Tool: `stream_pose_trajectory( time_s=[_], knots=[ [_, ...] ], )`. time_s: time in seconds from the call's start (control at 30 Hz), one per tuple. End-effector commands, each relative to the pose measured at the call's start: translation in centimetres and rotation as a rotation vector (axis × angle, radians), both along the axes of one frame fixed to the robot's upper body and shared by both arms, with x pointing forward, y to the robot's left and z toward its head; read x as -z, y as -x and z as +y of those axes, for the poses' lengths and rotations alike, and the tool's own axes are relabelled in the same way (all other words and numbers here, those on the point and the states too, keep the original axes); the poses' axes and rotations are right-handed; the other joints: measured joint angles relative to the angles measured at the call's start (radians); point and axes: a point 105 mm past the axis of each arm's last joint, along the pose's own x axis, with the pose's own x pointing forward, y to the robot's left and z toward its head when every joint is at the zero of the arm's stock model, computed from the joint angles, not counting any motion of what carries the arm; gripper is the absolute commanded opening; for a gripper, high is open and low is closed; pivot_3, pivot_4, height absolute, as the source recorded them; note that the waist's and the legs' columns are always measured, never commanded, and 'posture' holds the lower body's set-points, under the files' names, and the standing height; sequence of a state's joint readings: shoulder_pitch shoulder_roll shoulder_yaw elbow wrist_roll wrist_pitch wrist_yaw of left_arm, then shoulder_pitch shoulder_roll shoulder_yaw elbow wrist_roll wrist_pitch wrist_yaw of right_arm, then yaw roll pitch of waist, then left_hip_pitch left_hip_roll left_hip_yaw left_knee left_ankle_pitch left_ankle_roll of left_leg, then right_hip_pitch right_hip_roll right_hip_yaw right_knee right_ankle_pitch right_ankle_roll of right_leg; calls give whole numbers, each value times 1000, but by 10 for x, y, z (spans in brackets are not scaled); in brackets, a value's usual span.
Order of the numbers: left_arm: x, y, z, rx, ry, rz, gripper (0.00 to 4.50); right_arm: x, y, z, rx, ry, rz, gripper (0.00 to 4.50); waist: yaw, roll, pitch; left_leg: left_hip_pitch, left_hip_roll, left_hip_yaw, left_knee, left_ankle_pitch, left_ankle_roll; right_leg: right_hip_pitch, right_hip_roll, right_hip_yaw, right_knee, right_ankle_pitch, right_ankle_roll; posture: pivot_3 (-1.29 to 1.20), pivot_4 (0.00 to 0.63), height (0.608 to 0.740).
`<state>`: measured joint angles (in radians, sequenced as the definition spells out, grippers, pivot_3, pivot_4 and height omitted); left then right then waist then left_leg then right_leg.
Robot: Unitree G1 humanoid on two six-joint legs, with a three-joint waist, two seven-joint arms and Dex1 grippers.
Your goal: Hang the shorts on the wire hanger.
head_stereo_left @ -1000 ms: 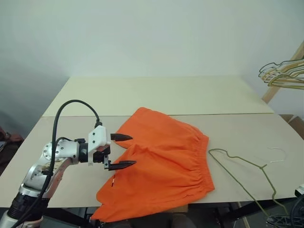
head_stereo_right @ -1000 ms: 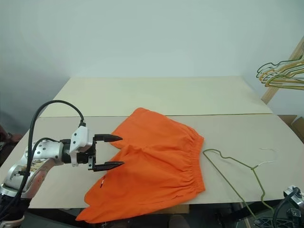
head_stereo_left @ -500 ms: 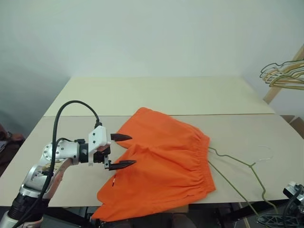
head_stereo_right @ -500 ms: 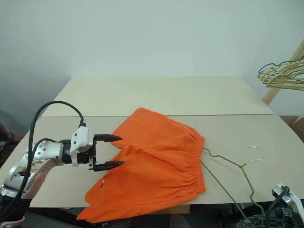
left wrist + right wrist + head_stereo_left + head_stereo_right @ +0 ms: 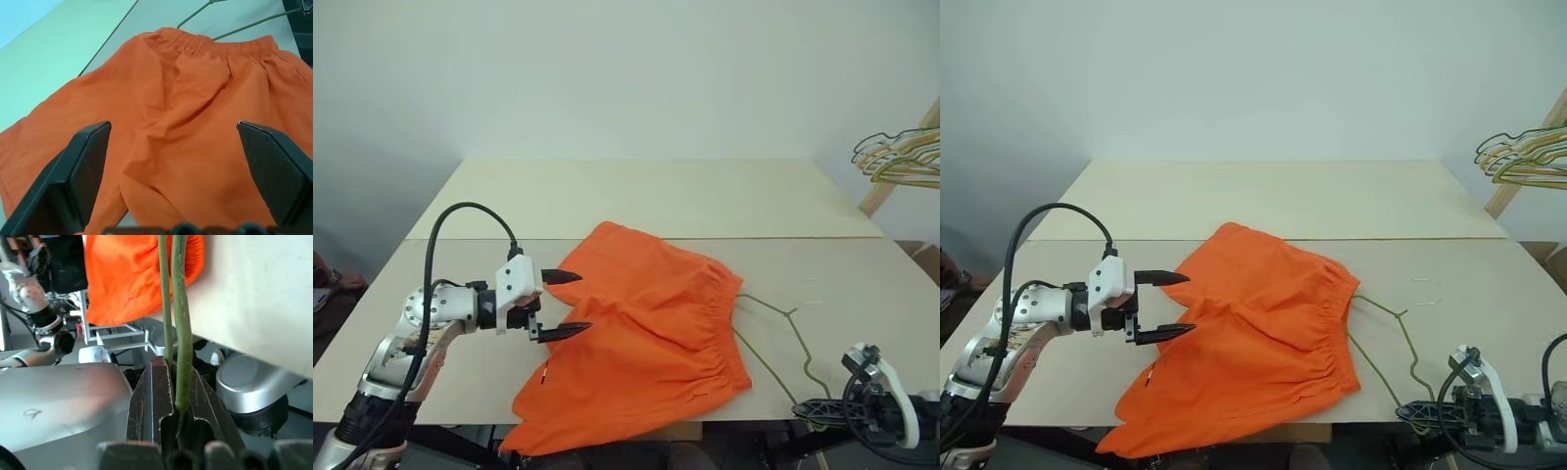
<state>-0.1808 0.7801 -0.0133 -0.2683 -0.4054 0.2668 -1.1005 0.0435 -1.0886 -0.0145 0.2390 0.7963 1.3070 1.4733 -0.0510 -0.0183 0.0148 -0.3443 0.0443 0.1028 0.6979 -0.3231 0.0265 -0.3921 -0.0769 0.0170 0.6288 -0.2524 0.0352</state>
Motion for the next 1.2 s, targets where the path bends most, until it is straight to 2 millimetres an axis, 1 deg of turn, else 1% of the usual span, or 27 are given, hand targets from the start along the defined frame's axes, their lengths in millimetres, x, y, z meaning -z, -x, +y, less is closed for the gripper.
stream_pose_trajectory(
  time_s=[0.03,0.1,0.17,0.33,0.57,0.67,0.77,0.83,0.9,0.97,1.0,1.1,1.17,1.2],
  knots=[
    [-8,-1,4,-19,-9,-44,4489,-1,-21,-3,41,23,-33,0,0,0,0,1,0,0,0,0,0,0,0,0,0,0,0,-62,0,740],
    [-6,0,3,-19,-11,-43,4489,7,-31,-4,60,63,-34,0,1,1,0,1,0,1,0,0,0,0,0,0,1,0,0,-50,0,740],
    [-6,2,1,-13,-12,-43,4489,9,-37,-3,57,74,-43,0,6,1,0,1,0,0,0,0,0,1,0,0,0,0,0,-48,0,740],
    [-7,2,0,-14,-9,-45,4489,-3,-44,6,14,15,-80,0,15,1,-1,-1,0,0,1,0,0,0,0,-1,0,0,0,-48,0,740],
    [-6,2,0,-21,-5,-49,4489,2,-65,-2,129,51,-95,0,8,1,-1,0,0,0,0,0,0,1,0,-1,0,0,0,-44,0,740],
    [-5,2,-1,-23,-4,-46,4489,-2,-68,2,117,51,-137,0,9,1,-1,0,0,0,0,0,0,0,0,-1,0,0,0,-46,0,740],
    [-5,2,-2,-21,-1,-45,4489,-7,-73,6,109,56,-221,0,10,1,-1,-1,0,0,1,0,0,0,0,-1,0,0,0,-52,0,740],
    [-5,1,-3,-15,-2,-48,4489,-8,-81,5,104,121,-356,0,9,1,-1,-1,0,0,0,0,0,0,0,-1,0,0,0,-56,0,740],
    [-6,0,-4,-9,-4,-52,4489,-11,-94,4,92,248,-592,0,11,1,-1,-1,0,0,0,0,0,0,0,-1,0,0,0,-56,0,740],
    [-6,-2,-4,-4,-7,-55,4489,-16,-100,4,97,277,-674,0,9,2,-1,-1,0,0,0,0,0,0,0,-1,0,0,1,-65,0,740],
    [-7,-3,-5,2,-11,-56,4489,-19,-102,4,89,298,-740,0,8,3,-1,-2,0,0,1,0,0,0,0,-1,0,1,1,-65,0,740],
    [-9,-6,-5,12,-21,-70,4489,-33,-109,6,53,346,-860,0,8,3,-1,-1,-1,0,0,0,0,0,0,-1,0,1,1,-69,0,740],
    [-14,-11,-4,11,-22,-95,4489,-44,-112,10,19,371,-929,0,7,3,-1,-1,0,0,0,0,0,0,0,-1,0,1,1,-70,0,740],
    [-20,-15,-4,4,-14,-122,4489,-50,-115,11,3,389,-965,0,7,3,-1,-1,0,0,0,0,0,-1,0,-1,0,1,1,-68,0,740]
  ],
)
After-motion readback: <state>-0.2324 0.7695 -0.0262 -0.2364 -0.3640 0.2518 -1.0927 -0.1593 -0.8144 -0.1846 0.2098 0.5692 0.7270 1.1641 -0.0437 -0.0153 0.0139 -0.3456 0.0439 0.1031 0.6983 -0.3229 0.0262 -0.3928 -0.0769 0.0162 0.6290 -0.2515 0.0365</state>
